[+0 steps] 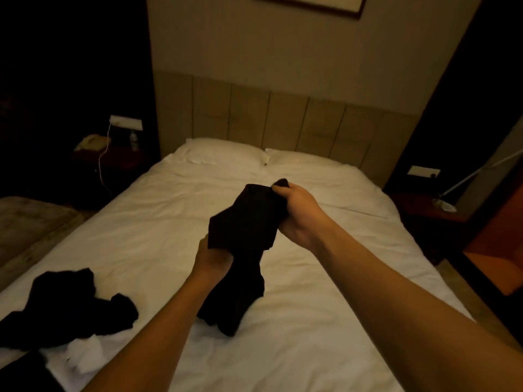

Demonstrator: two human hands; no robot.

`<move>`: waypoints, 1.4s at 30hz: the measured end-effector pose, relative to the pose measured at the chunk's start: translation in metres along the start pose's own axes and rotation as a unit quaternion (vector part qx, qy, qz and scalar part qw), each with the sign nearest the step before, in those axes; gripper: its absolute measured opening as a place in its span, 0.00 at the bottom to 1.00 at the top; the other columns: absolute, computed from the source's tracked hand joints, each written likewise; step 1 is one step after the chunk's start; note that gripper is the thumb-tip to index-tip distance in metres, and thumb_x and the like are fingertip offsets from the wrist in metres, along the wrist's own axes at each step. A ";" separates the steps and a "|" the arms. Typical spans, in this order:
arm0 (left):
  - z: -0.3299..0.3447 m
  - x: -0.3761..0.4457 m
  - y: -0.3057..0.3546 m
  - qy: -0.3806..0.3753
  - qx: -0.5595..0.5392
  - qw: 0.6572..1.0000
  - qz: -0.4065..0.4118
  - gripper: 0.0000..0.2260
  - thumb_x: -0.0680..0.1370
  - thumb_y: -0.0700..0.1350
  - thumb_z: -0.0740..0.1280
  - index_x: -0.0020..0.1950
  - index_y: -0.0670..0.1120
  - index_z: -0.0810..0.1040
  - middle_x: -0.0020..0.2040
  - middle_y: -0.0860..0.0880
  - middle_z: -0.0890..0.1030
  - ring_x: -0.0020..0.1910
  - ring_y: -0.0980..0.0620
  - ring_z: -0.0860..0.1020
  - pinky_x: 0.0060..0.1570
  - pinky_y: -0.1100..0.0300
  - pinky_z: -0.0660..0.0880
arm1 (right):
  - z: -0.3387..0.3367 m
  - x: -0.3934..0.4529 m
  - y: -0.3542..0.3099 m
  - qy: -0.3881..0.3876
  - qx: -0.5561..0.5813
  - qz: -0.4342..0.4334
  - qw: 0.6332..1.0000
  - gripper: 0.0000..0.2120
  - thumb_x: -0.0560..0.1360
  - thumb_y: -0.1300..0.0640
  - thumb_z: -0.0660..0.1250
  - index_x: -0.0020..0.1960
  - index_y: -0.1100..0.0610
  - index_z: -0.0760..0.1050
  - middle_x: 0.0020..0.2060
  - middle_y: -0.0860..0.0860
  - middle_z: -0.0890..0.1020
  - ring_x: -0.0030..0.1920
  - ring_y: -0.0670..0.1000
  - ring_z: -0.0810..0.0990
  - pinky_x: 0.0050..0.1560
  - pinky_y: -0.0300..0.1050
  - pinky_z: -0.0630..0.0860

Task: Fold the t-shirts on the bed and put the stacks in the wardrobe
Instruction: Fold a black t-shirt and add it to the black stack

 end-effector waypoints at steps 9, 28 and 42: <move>0.077 -0.146 0.122 -0.108 -0.129 0.961 0.220 0.19 0.77 0.54 0.70 0.64 0.48 0.79 0.56 0.49 0.84 0.58 0.49 0.82 0.58 0.51 0.78 | -0.026 -0.103 -0.084 0.044 -0.119 -0.075 0.989 0.10 0.81 0.61 0.58 0.58 0.66 0.72 0.55 0.64 0.79 0.51 0.58 0.82 0.49 0.53 0.82; 0.134 -0.232 0.211 -0.241 0.160 0.920 0.265 0.17 0.71 0.51 0.77 0.57 0.48 0.81 0.48 0.53 0.85 0.45 0.56 0.84 0.42 0.65 0.79 | -0.091 -0.183 -0.112 0.053 -0.421 -0.233 0.875 0.14 0.80 0.56 0.65 0.65 0.49 0.72 0.59 0.51 0.79 0.62 0.54 0.77 0.65 0.55 0.74; 0.091 -0.196 0.150 -0.224 0.193 0.917 0.269 0.15 0.76 0.43 0.73 0.62 0.48 0.79 0.55 0.52 0.83 0.55 0.54 0.81 0.59 0.53 0.78 | -0.121 -0.205 -0.108 0.038 -0.357 -0.091 0.929 0.12 0.81 0.60 0.64 0.64 0.54 0.71 0.56 0.52 0.79 0.49 0.47 0.79 0.48 0.41 0.77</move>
Point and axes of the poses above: each hand's wrist, its own x-axis towards the middle knuckle, its own z-axis out of the palm, y = z × x, the point moved 6 cm from there along x, towards the middle knuckle
